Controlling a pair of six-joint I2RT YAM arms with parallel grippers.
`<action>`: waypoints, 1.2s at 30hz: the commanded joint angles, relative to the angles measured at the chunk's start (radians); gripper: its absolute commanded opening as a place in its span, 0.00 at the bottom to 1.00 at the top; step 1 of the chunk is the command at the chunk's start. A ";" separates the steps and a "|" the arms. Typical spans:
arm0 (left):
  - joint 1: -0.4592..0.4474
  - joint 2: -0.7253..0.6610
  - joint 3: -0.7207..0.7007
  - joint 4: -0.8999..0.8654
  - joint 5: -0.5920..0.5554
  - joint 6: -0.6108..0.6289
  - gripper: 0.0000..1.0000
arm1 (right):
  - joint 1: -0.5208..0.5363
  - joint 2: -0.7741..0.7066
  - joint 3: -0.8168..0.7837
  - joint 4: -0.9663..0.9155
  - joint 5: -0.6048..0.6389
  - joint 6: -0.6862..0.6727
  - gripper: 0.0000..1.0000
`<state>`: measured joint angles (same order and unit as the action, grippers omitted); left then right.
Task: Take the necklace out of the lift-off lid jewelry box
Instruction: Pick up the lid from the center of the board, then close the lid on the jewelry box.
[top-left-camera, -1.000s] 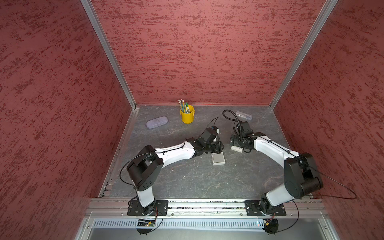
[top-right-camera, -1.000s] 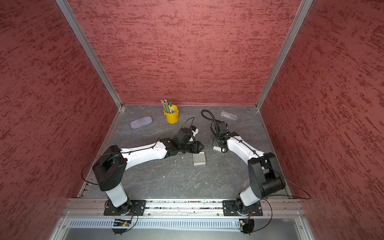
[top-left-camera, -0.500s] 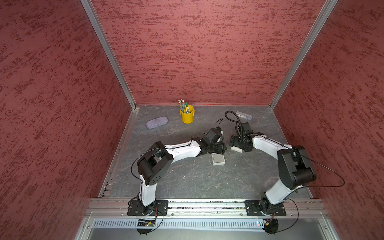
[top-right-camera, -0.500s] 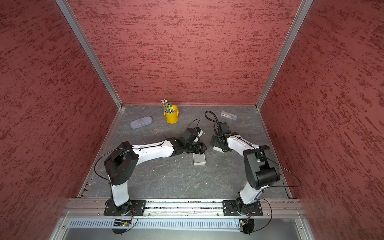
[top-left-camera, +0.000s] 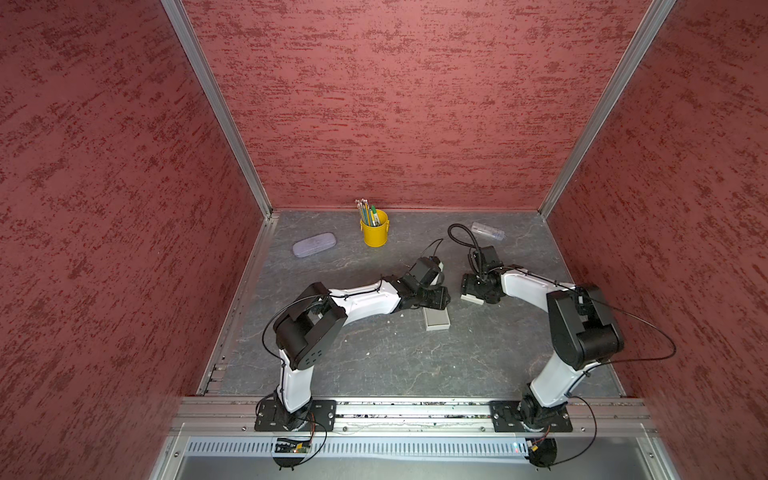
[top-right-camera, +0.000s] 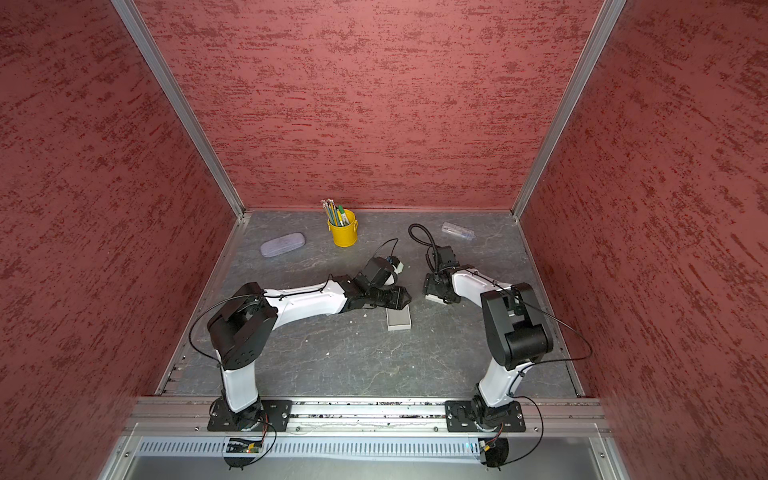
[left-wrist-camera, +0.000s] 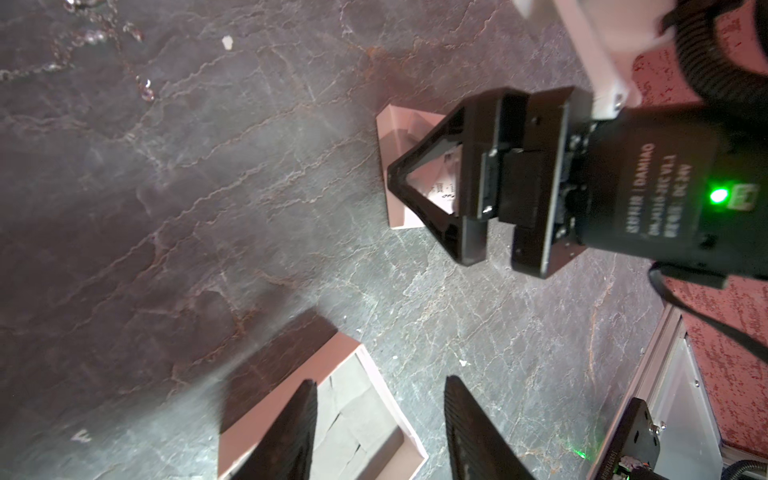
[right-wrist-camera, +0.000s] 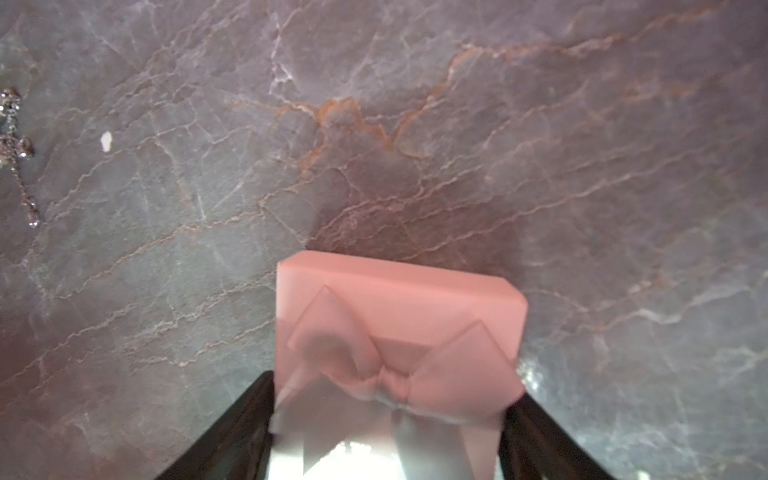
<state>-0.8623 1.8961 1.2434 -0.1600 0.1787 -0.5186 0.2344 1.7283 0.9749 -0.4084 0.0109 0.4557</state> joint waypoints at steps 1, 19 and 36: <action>0.008 -0.033 -0.019 0.017 0.004 0.002 0.51 | -0.006 -0.004 0.016 0.011 -0.023 -0.011 0.76; 0.120 -0.377 -0.430 0.119 0.058 -0.207 0.49 | 0.132 -0.367 -0.152 -0.027 -0.228 -0.094 0.69; 0.085 -0.304 -0.558 0.396 0.117 -0.387 0.36 | 0.275 -0.360 -0.202 0.017 -0.175 -0.024 0.69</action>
<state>-0.7696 1.5673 0.6712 0.1616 0.2840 -0.8749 0.5026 1.3571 0.7803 -0.4084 -0.2031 0.4068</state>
